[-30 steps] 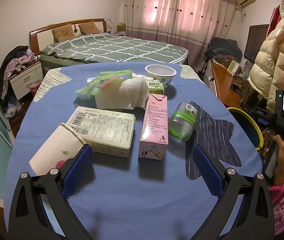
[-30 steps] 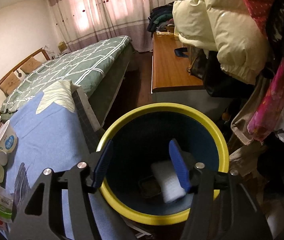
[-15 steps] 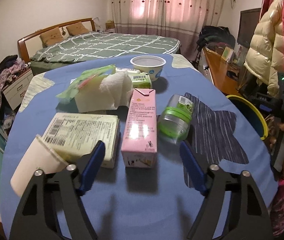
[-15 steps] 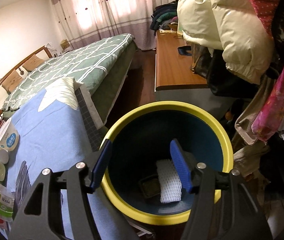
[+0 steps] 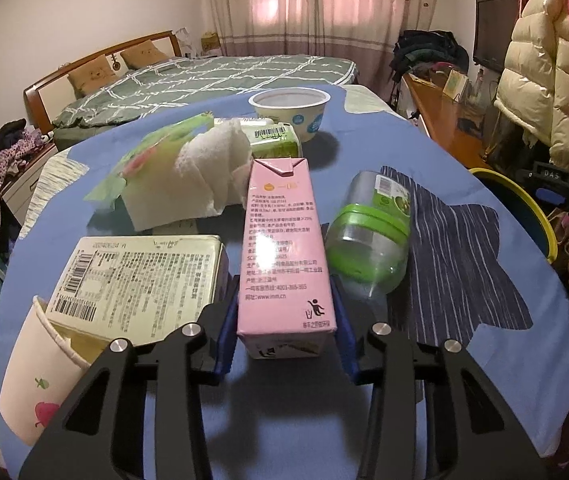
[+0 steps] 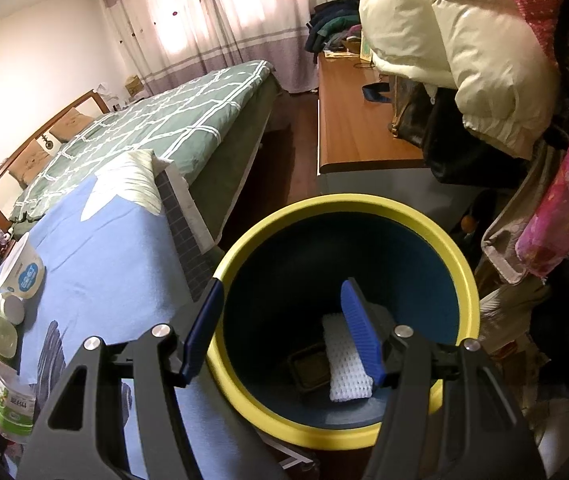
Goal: Collect trash
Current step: 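Grasp the pink carton with the left gripper, then carry the pink carton over the yellow bin and release it with the left gripper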
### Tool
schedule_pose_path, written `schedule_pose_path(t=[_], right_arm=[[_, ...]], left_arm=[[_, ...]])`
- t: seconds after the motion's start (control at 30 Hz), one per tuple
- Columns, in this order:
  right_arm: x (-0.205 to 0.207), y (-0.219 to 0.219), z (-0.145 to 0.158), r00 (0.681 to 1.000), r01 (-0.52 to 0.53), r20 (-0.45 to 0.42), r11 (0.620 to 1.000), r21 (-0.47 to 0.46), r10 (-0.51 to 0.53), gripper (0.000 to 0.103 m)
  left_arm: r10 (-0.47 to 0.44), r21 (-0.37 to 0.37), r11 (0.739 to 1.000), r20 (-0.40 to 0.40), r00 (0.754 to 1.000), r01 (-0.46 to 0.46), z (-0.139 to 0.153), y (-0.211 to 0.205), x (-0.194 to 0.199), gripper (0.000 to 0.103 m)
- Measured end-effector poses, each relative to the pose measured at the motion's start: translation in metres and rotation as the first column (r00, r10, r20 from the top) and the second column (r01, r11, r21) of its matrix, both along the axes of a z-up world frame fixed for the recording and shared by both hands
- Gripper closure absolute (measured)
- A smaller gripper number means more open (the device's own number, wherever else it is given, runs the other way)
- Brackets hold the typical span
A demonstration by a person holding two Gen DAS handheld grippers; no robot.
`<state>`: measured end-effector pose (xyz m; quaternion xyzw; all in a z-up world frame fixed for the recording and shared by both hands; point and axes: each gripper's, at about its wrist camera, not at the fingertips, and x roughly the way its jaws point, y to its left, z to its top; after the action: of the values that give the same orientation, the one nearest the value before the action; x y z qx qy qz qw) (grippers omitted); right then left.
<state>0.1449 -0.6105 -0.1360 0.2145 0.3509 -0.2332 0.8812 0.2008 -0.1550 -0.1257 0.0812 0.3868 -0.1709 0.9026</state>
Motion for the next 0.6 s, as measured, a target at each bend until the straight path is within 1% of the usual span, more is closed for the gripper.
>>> schedule_pose_path(t=[0.17, 0.37, 0.6], right_arm=[[0.001, 0.001, -0.001, 1.000, -0.007, -0.002, 1.000, -0.001, 0.007, 0.045], [0.002, 0.000, -0.001, 1.000, -0.013, 0.002, 1.000, 0.002, 0.013, 0.045], [-0.001, 0.000, 0.001, 1.000, -0.001, 0.022, 1.000, -0.003, 0.001, 0.045]], left_arm=[[0.003, -0.029, 1.000, 0.020, 1.000, -0.003, 0.008, 0.004, -0.005, 0.062], [0.019, -0.050, 0.999, 0.078, 0.997, -0.015, 0.034, 0.011, -0.022, 0.062], [-0.025, -0.089, 0.995, 0.130, 0.991, 0.037, 0.068, 0.000, -0.044, 0.062]])
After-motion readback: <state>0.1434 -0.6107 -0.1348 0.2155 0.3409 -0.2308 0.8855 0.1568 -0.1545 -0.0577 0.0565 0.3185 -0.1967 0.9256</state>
